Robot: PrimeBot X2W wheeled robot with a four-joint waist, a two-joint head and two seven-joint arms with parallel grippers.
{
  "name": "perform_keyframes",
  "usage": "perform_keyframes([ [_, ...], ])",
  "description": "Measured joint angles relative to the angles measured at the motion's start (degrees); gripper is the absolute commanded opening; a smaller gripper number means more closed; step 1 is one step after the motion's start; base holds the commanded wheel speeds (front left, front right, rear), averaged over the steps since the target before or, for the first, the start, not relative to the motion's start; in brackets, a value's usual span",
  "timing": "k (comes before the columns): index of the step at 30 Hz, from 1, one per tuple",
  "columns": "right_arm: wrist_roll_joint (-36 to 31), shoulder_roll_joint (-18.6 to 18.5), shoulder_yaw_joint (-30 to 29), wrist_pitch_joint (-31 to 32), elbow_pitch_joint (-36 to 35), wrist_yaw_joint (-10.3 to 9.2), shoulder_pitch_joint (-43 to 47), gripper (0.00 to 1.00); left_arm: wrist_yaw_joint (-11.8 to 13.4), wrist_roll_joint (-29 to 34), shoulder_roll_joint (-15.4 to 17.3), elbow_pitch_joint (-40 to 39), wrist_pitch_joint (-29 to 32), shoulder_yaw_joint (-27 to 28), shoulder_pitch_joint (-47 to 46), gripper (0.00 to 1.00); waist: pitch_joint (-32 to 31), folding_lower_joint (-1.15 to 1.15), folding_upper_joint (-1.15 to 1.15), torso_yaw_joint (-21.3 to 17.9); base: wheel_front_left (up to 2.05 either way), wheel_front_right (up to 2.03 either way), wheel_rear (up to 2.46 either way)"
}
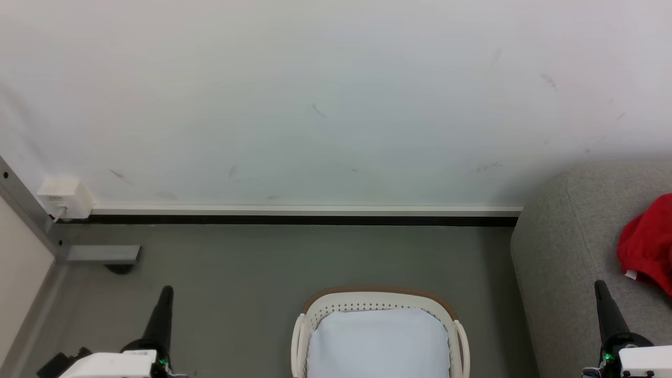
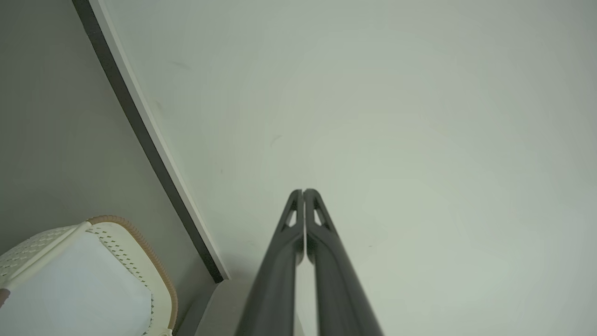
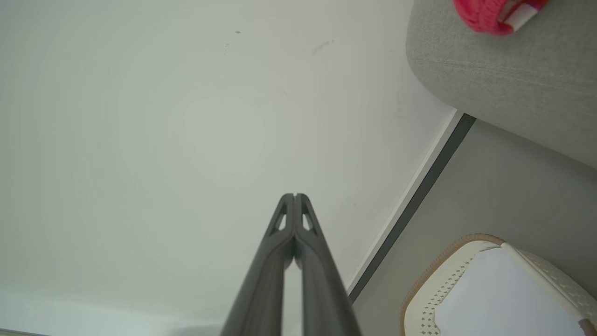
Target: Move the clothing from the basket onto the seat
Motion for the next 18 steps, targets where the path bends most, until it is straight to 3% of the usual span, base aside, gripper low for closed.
perform_keyframes([
  [18, 6.53, 0.32, -1.22, 2.01, 0.01, 0.00, -0.36, 0.00, -0.23, -6.92, -0.11, -0.12, 2.08, 0.82, -0.48, 0.00, 0.14, 0.00, 0.01, 0.36, 0.00, 0.00, 0.00],
])
